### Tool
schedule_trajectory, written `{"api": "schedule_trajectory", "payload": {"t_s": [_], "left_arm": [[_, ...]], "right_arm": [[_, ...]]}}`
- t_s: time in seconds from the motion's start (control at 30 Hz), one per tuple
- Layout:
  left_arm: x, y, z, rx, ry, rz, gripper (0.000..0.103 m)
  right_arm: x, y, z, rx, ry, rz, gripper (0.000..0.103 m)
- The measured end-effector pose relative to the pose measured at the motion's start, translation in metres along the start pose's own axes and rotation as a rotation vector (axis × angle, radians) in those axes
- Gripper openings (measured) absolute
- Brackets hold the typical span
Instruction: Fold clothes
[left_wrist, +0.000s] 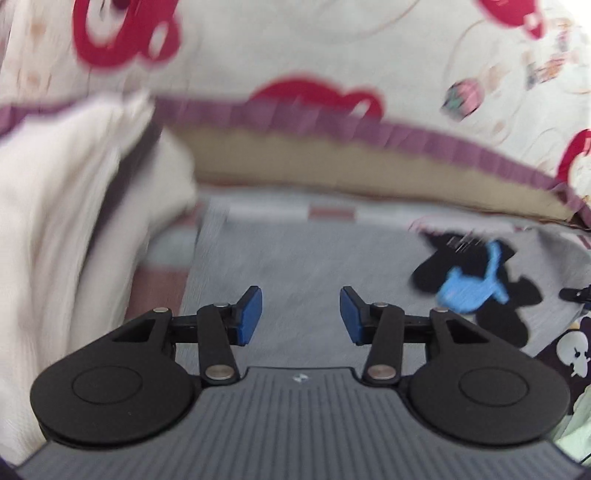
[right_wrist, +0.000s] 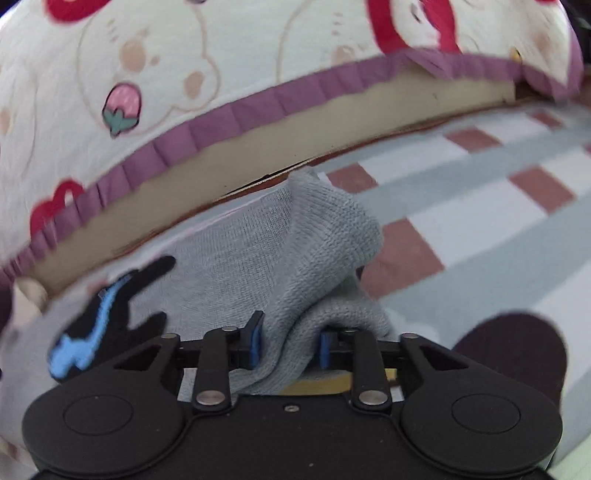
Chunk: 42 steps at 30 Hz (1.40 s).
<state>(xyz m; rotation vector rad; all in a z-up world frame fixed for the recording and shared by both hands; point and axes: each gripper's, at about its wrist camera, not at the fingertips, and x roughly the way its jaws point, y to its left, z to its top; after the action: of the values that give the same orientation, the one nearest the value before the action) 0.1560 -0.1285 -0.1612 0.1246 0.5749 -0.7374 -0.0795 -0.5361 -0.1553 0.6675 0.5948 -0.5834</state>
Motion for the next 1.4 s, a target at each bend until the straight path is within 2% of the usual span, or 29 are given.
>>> {"api": "schedule_trajectory", "payload": {"t_s": [0.07, 0.17, 0.3, 0.4, 0.47, 0.57, 0.6, 0.67, 0.8, 0.93, 1.0, 1.07, 1.1, 1.13, 1.17, 1.27, 1.33, 1.37, 1.4], "left_arm": [[-0.002, -0.018, 0.004, 0.047, -0.019, -0.035, 0.045], [0.010, -0.036, -0.001, 0.039, 0.050, -0.094, 0.046], [0.024, -0.058, -0.015, 0.100, 0.119, -0.096, 0.047], [0.033, -0.066, -0.022, 0.138, 0.153, -0.082, 0.048], [0.040, -0.063, -0.027, 0.125, 0.185, -0.080, 0.052], [0.054, -0.053, -0.028, 0.040, 0.220, -0.077, 0.063], [0.056, -0.050, -0.027, 0.016, 0.226, -0.080, 0.065], [0.057, -0.044, -0.025, -0.023, 0.232, -0.090, 0.065], [0.055, -0.031, -0.025, -0.095, 0.237, -0.095, 0.065], [0.052, -0.010, -0.017, -0.162, 0.234, -0.039, 0.064], [0.050, 0.007, -0.016, -0.174, 0.251, 0.026, 0.063], [0.045, 0.029, -0.016, -0.219, 0.267, 0.034, 0.063], [0.044, 0.039, -0.016, -0.245, 0.277, 0.016, 0.063], [0.043, 0.048, -0.016, -0.271, 0.289, -0.012, 0.063], [0.043, 0.053, -0.016, -0.283, 0.301, -0.036, 0.063], [0.040, 0.054, -0.012, -0.261, 0.311, -0.060, 0.063], [0.037, 0.054, -0.012, -0.266, 0.289, -0.062, 0.063], [0.037, 0.056, -0.012, -0.277, 0.280, -0.071, 0.063], [0.037, 0.058, -0.013, -0.290, 0.273, -0.081, 0.063]], "right_arm": [[-0.005, 0.004, -0.001, 0.040, 0.021, -0.006, 0.045], [-0.016, 0.001, -0.007, 0.155, 0.053, 0.027, 0.058], [-0.015, -0.011, -0.032, 0.394, 0.146, 0.147, 0.060], [-0.007, -0.009, -0.048, 0.429, 0.177, 0.196, 0.060], [0.000, -0.003, -0.053, 0.447, 0.163, 0.186, 0.061], [0.020, 0.005, -0.056, 0.572, 0.154, 0.227, 0.062], [0.027, 0.008, -0.056, 0.605, 0.152, 0.241, 0.062], [0.038, 0.023, -0.055, 0.597, 0.155, 0.262, 0.065], [0.043, 0.047, -0.060, 0.500, 0.184, 0.305, 0.067], [0.041, 0.068, -0.072, 0.428, 0.242, 0.355, 0.067], [0.032, 0.089, -0.072, 0.290, 0.351, 0.381, 0.067], [0.022, 0.112, -0.072, 0.121, 0.452, 0.402, 0.066], [0.011, 0.135, -0.069, -0.092, 0.466, 0.387, 0.066], [-0.001, 0.159, -0.069, -0.320, 0.451, 0.358, 0.066], [-0.014, 0.183, -0.076, -0.567, 0.401, 0.312, 0.066], [-0.032, 0.234, -0.115, -1.230, 0.181, 0.178, 0.066], [-0.017, 0.245, -0.139, -1.465, 0.096, 0.080, 0.066], [-0.008, 0.245, -0.148, -1.530, 0.076, 0.040, 0.061], [-0.001, 0.245, -0.156, -1.589, 0.059, 0.006, 0.061]]}}
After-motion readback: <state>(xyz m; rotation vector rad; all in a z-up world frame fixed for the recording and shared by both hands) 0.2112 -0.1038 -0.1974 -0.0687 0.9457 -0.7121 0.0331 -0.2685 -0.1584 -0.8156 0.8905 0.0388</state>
